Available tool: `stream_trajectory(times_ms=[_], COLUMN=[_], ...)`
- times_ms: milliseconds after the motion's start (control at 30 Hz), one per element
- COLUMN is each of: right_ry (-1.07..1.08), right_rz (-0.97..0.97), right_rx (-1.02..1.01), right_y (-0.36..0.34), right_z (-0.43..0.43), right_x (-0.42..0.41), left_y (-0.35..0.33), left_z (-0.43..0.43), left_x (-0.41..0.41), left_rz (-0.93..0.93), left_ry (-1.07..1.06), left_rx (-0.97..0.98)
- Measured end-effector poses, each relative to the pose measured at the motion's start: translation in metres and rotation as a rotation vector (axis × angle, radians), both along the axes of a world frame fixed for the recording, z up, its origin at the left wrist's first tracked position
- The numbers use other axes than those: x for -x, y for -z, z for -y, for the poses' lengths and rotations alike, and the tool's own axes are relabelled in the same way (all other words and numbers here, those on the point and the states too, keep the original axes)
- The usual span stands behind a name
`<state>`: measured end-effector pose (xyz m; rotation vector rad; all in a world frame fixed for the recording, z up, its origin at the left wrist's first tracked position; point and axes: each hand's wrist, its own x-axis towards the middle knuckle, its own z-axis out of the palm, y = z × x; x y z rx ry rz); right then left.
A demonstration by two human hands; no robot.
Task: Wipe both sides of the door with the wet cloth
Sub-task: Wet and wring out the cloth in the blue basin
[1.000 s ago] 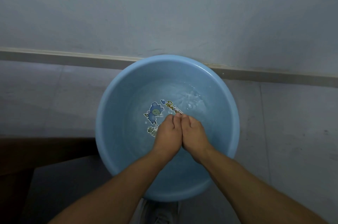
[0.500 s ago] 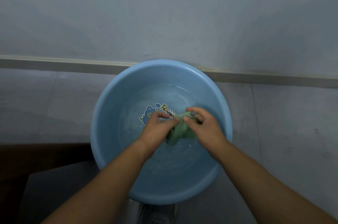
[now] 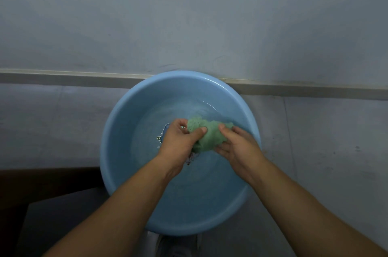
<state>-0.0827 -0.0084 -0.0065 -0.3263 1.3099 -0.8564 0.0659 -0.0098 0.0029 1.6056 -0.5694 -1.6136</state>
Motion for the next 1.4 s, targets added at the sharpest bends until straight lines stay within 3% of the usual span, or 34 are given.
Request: stream_trajectory(times_ms=[100, 200, 333, 400, 500, 567, 667, 733, 867, 967, 1100, 1200, 1400], right_ry=[-0.02, -0.108, -0.38, -0.508, -0.65, -0.588, -0.346, -0.254, -0.196, -0.199, -0.205, -0.226, -0.331], right_rz=[-0.29, -0.419, -0.457, -0.639, -0.877, -0.88, -0.576, -0.463, -0.432, -0.53, -0.61, -0.616, -0.642], right_rx=[0.101, 0.156, 0.224, 0.252, 0.404, 0.482, 0.373, 0.322, 0.289, 0.259, 0.245, 0.237, 0.238], right_y=[0.003, -0.001, -0.002, -0.003, -0.011, -0.013, -0.019, -0.022, -0.026, -0.021, -0.007, -0.001, 0.012], right_z=[0.001, -0.001, -0.005, -0.005, -0.002, 0.0, 0.0, -0.002, -0.007, -0.007, -0.007, -0.007, -0.015], right_x=[-0.001, 0.003, 0.009, 0.011, 0.014, 0.019, 0.021, 0.016, 0.004, -0.006, -0.021, -0.029, -0.038], left_y=[-0.002, -0.002, -0.005, -0.008, -0.007, -0.004, -0.006, -0.008, -0.01, -0.002, 0.003, 0.009, 0.026], left_z=[-0.001, 0.002, 0.006, 0.006, 0.008, 0.009, 0.008, 0.007, 0.001, -0.002, -0.004, -0.008, -0.018], left_x=[-0.004, -0.011, -0.018, -0.017, -0.017, -0.019, -0.016, -0.006, 0.016, 0.03, 0.046, 0.043, 0.03], left_rz=[0.155, 0.3, 0.647, 0.798, 0.884, 0.79, 0.255, 0.101, 0.188, 0.334, 0.394, 0.545, 0.599], left_ry=[0.092, 0.297, 0.583, 0.653, 0.667, 0.573, 0.375, 0.318, 0.254, 0.266, 0.23, 0.222, 0.291], left_rx=[0.102, 0.189, 0.249, 0.3, 0.309, 0.275, 0.173, 0.16, 0.138, 0.097, 0.031, 0.077, 0.115])
